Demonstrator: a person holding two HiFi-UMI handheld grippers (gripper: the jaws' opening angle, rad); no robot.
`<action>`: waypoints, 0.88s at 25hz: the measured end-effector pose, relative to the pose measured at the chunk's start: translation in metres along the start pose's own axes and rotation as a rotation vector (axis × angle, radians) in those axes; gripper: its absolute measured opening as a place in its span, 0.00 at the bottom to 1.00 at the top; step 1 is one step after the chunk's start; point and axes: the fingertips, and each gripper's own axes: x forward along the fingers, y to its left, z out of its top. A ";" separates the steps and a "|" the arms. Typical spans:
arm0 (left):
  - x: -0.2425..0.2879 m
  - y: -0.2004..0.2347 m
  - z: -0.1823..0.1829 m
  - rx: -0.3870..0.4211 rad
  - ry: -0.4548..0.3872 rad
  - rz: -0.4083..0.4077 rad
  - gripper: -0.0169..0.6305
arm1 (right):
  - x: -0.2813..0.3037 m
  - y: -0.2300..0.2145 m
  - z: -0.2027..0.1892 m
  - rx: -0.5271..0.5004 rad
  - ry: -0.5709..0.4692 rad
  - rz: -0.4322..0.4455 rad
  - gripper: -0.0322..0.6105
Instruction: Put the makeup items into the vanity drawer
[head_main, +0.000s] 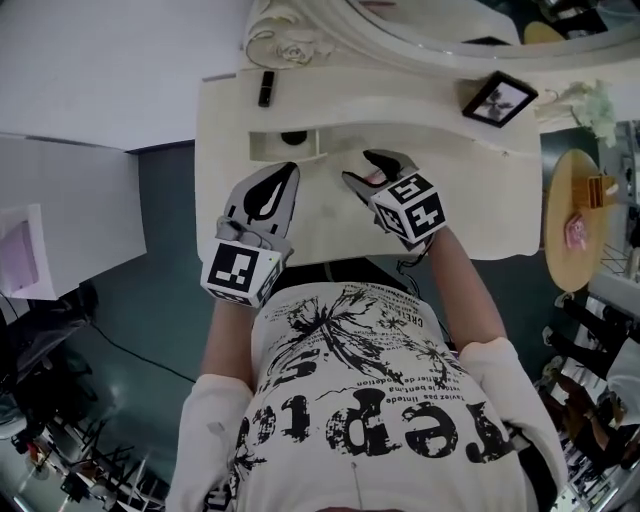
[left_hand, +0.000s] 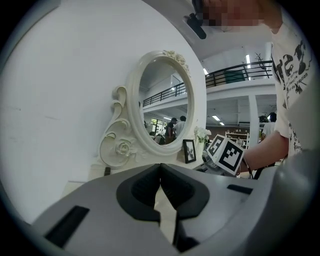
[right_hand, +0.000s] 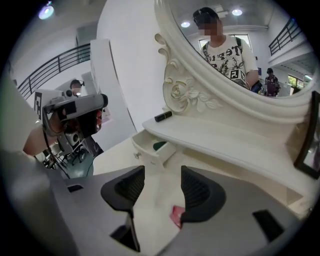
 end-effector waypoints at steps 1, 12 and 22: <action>0.006 -0.009 -0.001 -0.002 0.002 -0.006 0.05 | -0.007 -0.005 -0.010 0.004 0.007 0.002 0.41; 0.050 -0.085 -0.037 -0.038 0.055 -0.021 0.05 | -0.026 -0.056 -0.133 -0.060 0.183 -0.014 0.42; 0.057 -0.094 -0.056 -0.061 0.087 0.016 0.05 | -0.019 -0.069 -0.149 -0.084 0.219 -0.010 0.15</action>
